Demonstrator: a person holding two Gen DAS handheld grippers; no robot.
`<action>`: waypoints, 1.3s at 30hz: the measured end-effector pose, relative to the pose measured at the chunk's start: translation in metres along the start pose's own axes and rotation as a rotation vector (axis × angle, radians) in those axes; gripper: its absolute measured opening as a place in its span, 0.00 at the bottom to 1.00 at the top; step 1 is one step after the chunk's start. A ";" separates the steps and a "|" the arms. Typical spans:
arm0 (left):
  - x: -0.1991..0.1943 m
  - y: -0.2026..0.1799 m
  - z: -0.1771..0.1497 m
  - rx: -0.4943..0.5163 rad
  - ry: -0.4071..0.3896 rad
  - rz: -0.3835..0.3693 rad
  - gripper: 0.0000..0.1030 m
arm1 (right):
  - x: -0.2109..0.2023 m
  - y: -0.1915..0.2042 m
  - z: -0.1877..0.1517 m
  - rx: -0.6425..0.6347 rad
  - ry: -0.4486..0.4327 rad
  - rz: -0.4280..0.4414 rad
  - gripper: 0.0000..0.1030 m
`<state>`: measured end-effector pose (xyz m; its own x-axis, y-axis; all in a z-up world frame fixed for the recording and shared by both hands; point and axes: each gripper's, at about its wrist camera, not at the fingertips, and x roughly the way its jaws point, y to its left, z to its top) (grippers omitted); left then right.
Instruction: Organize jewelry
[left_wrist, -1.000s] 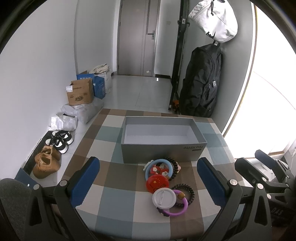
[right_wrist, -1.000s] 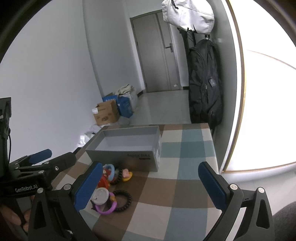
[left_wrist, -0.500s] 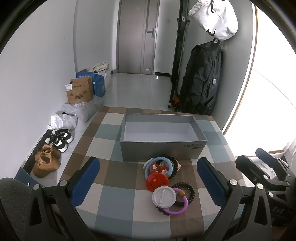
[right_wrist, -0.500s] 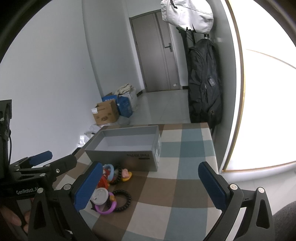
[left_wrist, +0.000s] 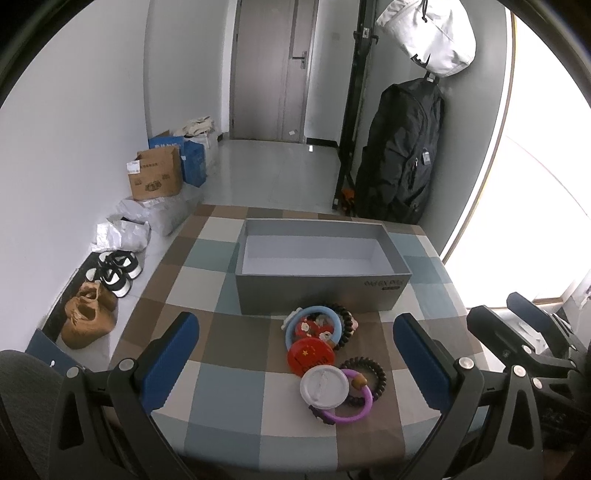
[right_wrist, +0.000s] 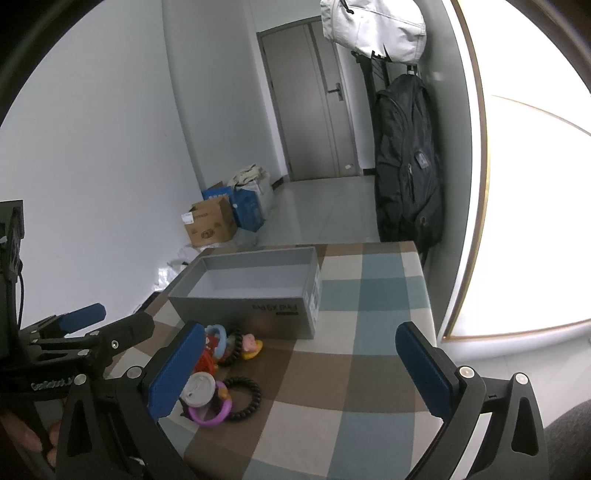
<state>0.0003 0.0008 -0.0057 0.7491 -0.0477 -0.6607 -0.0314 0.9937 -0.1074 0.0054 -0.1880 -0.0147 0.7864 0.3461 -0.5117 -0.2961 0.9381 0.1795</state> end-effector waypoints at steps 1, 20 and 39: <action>0.001 0.000 0.000 -0.001 0.006 -0.004 0.99 | 0.001 0.000 -0.001 0.000 0.001 -0.003 1.00; 0.036 0.006 -0.026 0.006 0.291 -0.130 0.98 | 0.026 -0.009 0.008 0.065 0.095 -0.021 1.00; 0.057 0.014 -0.027 -0.115 0.429 -0.272 0.22 | 0.047 -0.013 0.012 0.093 0.150 0.036 1.00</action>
<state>0.0248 0.0089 -0.0653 0.4027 -0.3636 -0.8400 0.0362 0.9233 -0.3823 0.0532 -0.1835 -0.0310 0.6843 0.3807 -0.6219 -0.2656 0.9244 0.2737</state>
